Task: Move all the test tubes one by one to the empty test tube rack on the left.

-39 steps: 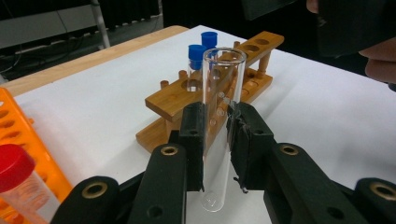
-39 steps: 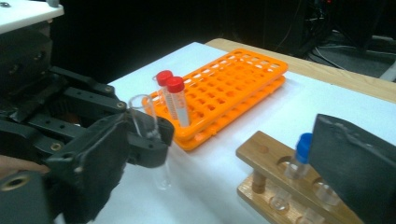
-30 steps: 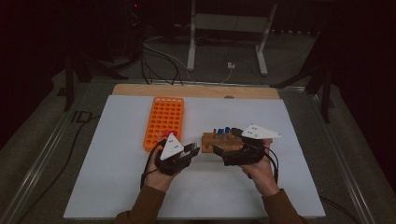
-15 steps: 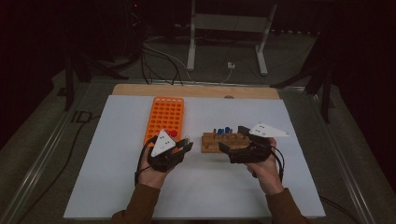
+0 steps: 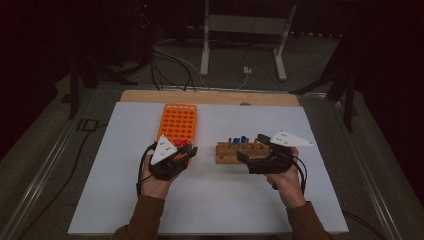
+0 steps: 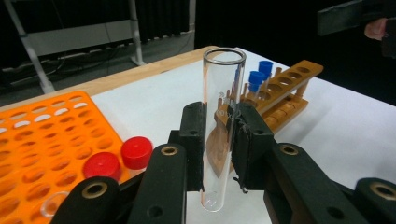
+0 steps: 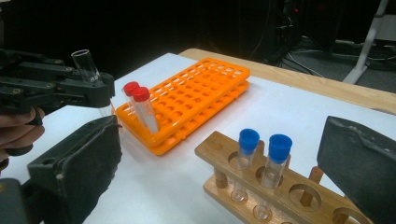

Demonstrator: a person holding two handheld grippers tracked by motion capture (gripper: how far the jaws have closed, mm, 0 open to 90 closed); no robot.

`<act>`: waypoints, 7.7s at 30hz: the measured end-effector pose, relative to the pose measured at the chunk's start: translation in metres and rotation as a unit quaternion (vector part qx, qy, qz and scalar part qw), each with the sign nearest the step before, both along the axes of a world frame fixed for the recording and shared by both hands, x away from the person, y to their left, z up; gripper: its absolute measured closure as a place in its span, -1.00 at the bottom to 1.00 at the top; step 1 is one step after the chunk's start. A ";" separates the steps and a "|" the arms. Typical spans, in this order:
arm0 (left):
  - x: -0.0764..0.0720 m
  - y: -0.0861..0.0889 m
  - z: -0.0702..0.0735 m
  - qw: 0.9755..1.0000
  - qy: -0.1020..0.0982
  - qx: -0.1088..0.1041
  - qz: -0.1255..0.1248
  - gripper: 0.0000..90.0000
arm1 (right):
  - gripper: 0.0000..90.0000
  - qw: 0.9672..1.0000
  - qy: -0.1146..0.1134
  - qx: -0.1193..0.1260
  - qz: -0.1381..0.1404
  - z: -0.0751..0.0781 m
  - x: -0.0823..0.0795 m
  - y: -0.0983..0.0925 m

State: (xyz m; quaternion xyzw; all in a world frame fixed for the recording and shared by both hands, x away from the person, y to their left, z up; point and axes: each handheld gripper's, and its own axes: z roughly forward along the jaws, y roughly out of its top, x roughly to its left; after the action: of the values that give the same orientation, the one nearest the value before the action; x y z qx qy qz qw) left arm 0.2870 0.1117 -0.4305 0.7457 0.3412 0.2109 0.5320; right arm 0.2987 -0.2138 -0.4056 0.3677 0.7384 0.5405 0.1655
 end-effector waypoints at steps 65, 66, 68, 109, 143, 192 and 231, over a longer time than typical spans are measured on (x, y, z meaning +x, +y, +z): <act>0.029 0.049 -0.037 0.986 0.007 0.007 0.166 0.69 | -1.00 1.000 0.000 -0.002 0.009 -0.002 -0.001 0.000; 0.029 0.050 -0.037 0.986 0.008 0.003 0.167 0.69 | -1.00 1.000 0.001 -0.001 0.008 -0.002 -0.001 0.000; 0.030 0.052 -0.038 0.986 0.009 0.000 0.167 0.69 | -1.00 1.000 0.002 0.001 0.007 -0.002 -0.001 -0.001; 0.036 0.051 -0.066 0.982 0.090 0.059 0.152 0.66 | -1.00 1.000 0.008 -0.002 0.006 -0.006 0.002 -0.004; 0.016 0.066 -0.022 0.986 0.063 -0.081 0.132 -0.99 | 0.20 0.997 -0.008 -0.063 -0.050 -0.038 0.036 -0.012; 0.016 0.064 -0.020 0.986 0.062 -0.080 0.133 -0.99 | 0.71 0.997 -0.038 -0.029 -0.052 -0.005 0.028 -0.010; 0.006 0.025 -0.001 0.996 0.010 -0.069 0.060 -0.99 | 0.70 0.999 -0.028 -0.015 0.007 0.003 0.001 0.007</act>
State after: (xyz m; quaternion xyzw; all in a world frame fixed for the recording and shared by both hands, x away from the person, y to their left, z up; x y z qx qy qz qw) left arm 0.2934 0.1370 -0.4312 0.6873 0.4042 0.2112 0.5653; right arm 0.2993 -0.2070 -0.4022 0.3448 0.7442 0.5404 0.1877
